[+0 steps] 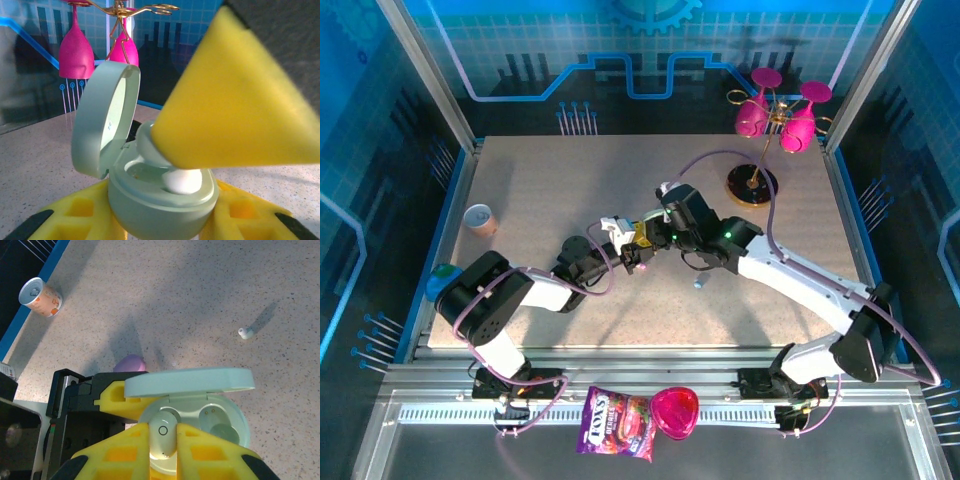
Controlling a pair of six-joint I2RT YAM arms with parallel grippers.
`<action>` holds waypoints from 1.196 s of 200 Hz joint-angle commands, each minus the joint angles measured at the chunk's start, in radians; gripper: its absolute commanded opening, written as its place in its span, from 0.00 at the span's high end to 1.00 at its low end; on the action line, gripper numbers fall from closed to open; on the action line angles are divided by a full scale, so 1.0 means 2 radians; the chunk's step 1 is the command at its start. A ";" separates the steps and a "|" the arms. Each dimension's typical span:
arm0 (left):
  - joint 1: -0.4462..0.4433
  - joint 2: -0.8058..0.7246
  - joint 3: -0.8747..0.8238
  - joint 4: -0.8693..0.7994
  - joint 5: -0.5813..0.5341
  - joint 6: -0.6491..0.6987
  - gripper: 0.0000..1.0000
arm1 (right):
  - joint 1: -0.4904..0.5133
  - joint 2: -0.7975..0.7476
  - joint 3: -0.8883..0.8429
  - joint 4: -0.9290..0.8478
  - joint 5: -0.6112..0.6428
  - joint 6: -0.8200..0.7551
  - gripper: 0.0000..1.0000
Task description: Insert wireless bluetooth earbuds into charging case
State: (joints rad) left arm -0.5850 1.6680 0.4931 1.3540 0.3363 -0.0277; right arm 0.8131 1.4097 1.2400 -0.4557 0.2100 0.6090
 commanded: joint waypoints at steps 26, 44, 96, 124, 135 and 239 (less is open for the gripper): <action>-0.005 -0.014 -0.001 0.024 -0.008 -0.004 0.77 | 0.007 0.011 0.013 0.007 -0.001 -0.006 0.85; -0.004 -0.014 0.000 0.023 -0.010 -0.003 0.77 | 0.006 0.006 0.008 0.007 -0.005 -0.002 0.84; -0.005 -0.013 -0.001 0.023 -0.009 0.004 0.77 | 0.006 -0.032 -0.001 0.014 -0.015 -0.017 0.59; -0.005 -0.019 -0.007 0.023 -0.008 0.013 0.77 | 0.002 -0.070 -0.027 0.032 -0.043 -0.039 0.48; -0.005 -0.023 -0.011 0.023 -0.008 0.016 0.77 | -0.003 -0.092 -0.044 0.048 -0.057 -0.049 0.44; 0.001 -0.163 -0.072 -0.071 -0.001 0.034 0.77 | -0.193 -0.115 -0.214 0.227 -0.167 0.023 0.42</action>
State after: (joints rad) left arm -0.5846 1.4254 0.3611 1.2877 0.3290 0.0078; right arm 0.4679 1.0840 0.8211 -0.1116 -0.0395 0.6090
